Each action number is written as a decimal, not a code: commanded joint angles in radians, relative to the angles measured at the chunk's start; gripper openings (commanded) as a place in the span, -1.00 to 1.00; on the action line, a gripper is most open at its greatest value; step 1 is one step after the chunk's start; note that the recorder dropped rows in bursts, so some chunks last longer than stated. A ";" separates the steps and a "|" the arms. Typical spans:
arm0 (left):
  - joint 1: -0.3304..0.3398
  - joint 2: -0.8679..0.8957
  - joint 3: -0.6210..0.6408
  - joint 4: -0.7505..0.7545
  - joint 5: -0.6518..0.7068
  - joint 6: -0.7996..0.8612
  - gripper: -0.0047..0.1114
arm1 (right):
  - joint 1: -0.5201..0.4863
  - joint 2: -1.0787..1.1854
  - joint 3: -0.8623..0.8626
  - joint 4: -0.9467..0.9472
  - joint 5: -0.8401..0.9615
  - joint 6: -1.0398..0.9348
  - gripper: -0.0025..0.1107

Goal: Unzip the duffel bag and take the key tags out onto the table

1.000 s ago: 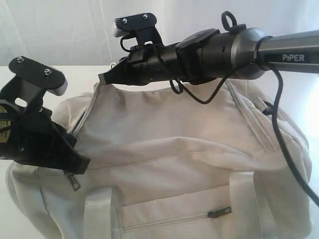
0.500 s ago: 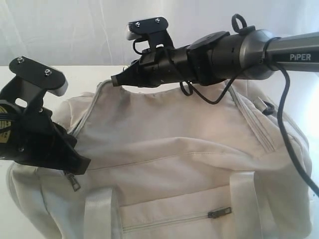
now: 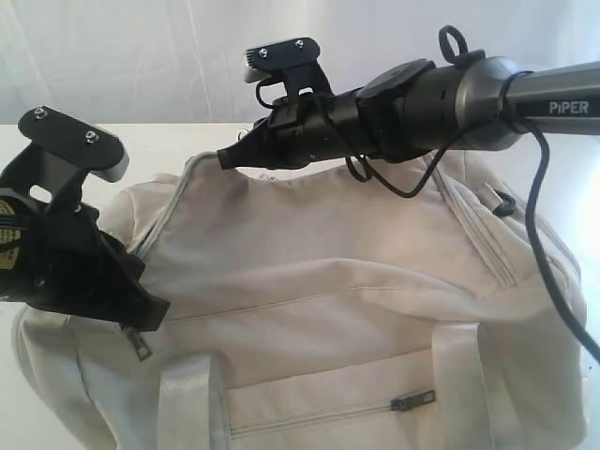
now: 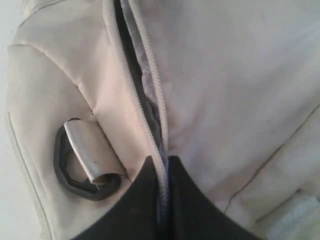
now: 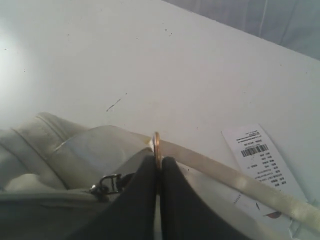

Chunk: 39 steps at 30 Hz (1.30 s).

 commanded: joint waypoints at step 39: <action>0.289 0.374 -0.369 -0.773 0.096 0.845 -0.07 | -0.029 -0.002 0.007 -0.020 0.189 0.060 -0.96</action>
